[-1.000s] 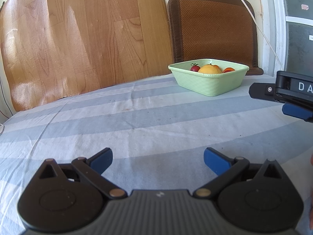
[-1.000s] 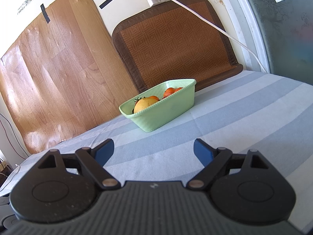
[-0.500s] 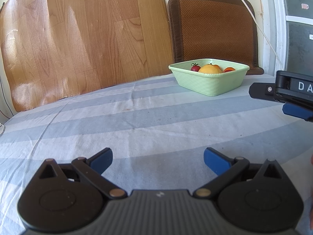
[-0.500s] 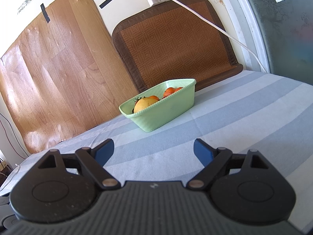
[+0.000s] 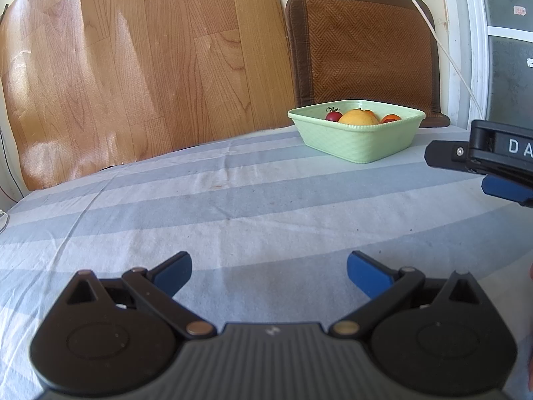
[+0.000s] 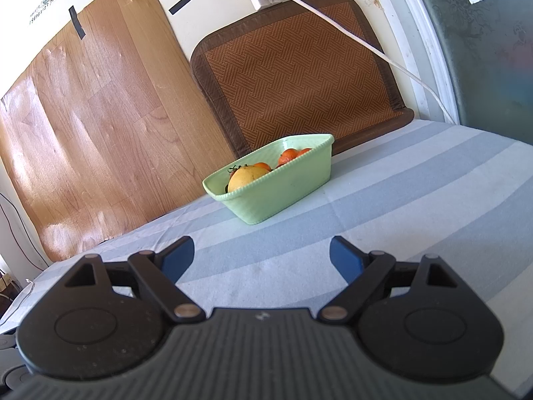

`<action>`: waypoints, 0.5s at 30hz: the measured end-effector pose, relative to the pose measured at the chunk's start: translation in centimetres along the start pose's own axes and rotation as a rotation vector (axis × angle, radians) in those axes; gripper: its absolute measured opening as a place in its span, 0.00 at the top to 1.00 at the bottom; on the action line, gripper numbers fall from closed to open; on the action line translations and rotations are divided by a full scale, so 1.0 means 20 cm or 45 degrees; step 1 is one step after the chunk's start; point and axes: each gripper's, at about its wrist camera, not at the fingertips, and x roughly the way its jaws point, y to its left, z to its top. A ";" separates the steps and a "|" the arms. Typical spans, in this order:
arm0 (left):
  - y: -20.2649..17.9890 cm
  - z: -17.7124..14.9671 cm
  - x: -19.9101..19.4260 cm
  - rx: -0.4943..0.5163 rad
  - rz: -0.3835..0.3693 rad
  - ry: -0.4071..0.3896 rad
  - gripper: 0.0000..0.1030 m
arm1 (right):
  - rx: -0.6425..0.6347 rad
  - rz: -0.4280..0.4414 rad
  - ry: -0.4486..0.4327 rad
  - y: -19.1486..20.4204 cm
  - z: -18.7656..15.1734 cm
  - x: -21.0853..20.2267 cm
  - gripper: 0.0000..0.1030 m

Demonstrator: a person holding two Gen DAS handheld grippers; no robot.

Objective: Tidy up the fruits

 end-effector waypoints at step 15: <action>0.00 0.00 -0.01 -0.001 0.011 -0.016 0.00 | 0.000 0.001 0.000 0.00 0.00 0.00 0.12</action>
